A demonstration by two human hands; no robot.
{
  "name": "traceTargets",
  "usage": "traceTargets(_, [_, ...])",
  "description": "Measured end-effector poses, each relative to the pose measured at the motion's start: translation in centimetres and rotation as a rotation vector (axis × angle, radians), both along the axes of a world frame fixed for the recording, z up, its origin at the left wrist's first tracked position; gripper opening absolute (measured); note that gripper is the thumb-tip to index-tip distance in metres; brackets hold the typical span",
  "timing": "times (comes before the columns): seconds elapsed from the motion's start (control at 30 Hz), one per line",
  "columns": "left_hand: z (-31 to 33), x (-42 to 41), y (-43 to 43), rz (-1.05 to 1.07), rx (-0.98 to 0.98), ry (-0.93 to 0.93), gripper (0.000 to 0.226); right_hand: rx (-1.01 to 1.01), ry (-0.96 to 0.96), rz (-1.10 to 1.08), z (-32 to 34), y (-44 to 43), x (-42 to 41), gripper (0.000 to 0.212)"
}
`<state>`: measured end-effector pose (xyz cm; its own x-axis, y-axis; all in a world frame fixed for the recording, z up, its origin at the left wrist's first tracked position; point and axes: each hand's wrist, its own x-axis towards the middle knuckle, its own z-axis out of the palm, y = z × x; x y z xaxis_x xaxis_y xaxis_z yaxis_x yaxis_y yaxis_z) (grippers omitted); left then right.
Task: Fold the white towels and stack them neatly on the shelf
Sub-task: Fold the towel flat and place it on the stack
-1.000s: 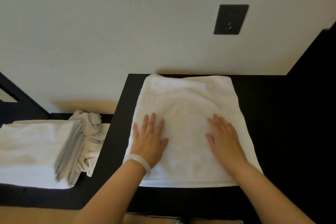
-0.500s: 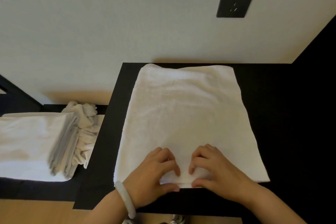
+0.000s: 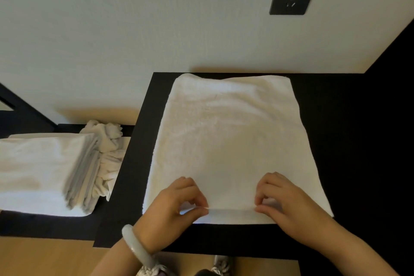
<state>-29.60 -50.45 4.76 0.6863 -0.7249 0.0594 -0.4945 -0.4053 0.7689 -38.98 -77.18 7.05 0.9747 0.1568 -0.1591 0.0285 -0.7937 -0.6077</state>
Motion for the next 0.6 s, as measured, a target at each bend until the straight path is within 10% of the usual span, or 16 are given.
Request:
traceTargets(0.37, [1.0, 0.7, 0.7, -0.124, 0.179, 0.225, 0.025, 0.032, 0.175, -0.067, 0.9, 1.1, 0.2, 0.015])
traceTargets(0.5, [0.3, 2.5, -1.9, 0.096, 0.145, -0.131, 0.027, -0.055, -0.170, -0.274, -0.8, 2.5, 3.0, 0.029])
traceTargets(0.6, [-0.9, 3.9, -4.2, 0.219, 0.425, -0.262, 0.059, -0.337, -0.093, -0.289, -3.4, 3.3, 4.7, 0.059])
